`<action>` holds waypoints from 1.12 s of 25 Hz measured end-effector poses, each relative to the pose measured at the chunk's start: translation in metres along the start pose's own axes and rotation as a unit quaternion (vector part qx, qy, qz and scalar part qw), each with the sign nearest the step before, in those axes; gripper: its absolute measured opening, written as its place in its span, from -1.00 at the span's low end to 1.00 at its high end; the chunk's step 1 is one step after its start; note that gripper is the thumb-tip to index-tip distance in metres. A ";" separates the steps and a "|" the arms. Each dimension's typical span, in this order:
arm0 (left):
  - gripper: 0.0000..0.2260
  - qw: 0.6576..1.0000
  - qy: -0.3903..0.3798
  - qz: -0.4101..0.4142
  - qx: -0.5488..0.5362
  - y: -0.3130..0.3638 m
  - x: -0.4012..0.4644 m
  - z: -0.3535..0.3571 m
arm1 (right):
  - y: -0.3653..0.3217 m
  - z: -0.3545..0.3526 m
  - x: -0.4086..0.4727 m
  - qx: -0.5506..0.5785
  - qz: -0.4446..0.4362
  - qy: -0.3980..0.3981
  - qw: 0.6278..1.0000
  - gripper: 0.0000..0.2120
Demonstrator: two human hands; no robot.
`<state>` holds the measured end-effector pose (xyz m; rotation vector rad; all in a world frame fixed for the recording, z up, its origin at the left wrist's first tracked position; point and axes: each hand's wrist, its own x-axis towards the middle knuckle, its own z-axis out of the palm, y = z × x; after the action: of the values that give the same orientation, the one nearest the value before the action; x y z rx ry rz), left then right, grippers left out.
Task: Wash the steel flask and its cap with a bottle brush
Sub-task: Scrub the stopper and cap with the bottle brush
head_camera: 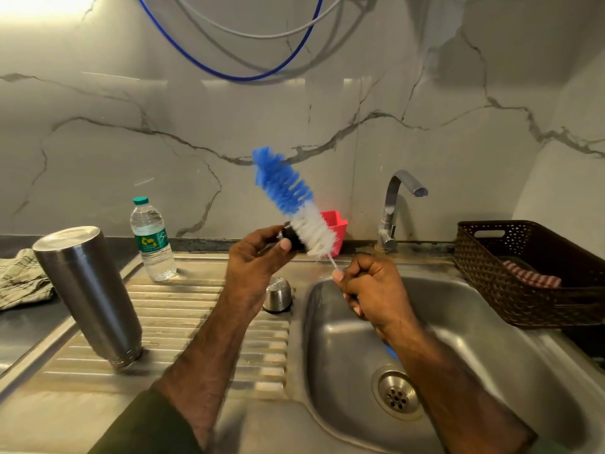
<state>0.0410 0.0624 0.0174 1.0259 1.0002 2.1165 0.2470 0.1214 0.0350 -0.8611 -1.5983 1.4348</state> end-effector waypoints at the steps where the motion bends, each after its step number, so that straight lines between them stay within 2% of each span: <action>1: -0.71 1.000 -0.018 -0.002 0.009 -0.001 -0.001 0.003 | 0.000 -0.001 0.004 0.008 0.001 0.016 1.000 -0.76; 3: -0.73 1.000 -0.013 0.005 0.005 0.000 0.000 0.003 | 0.001 -0.006 0.008 0.006 0.015 0.023 1.000 -0.75; 7: -0.70 0.997 0.069 0.012 -0.043 0.006 0.006 -0.006 | 0.004 -0.011 -0.002 -0.016 0.027 -0.011 0.999 -0.73; 9: -0.70 0.998 0.055 0.003 -0.022 0.001 0.004 -0.005 | 0.002 -0.009 -0.001 -0.001 0.010 -0.006 1.000 -0.73; 12: -0.72 1.000 -0.025 -0.009 0.016 -0.007 -0.001 0.002 | -0.003 -0.006 0.007 0.020 -0.006 0.007 1.000 -0.75; 13: -0.74 0.999 -0.030 -0.009 0.009 -0.006 -0.001 0.003 | -0.004 -0.005 0.009 0.020 -0.006 0.013 1.000 -0.76; 17: -0.73 0.998 0.043 -0.008 -0.046 0.003 0.002 -0.002 | -0.001 -0.008 0.002 0.005 -0.009 -0.005 1.000 -0.72; 20: -0.74 1.000 0.026 -0.009 -0.007 0.001 -0.002 0.001 | 0.000 0.000 -0.001 0.004 -0.019 -0.030 0.999 -0.70; 24: -0.71 0.999 -0.032 -0.008 0.038 -0.001 -0.001 -0.002 | -0.003 0.000 0.006 0.019 -0.012 0.018 1.000 -0.74; 28: -0.72 1.000 0.021 -0.009 -0.007 0.003 0.003 -0.007 | -0.003 -0.012 0.000 -0.002 0.023 -0.014 1.000 -0.77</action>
<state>0.0333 0.0602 0.0181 0.9664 1.0104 2.1359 0.2577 0.1262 0.0382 -0.8894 -1.6133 1.4823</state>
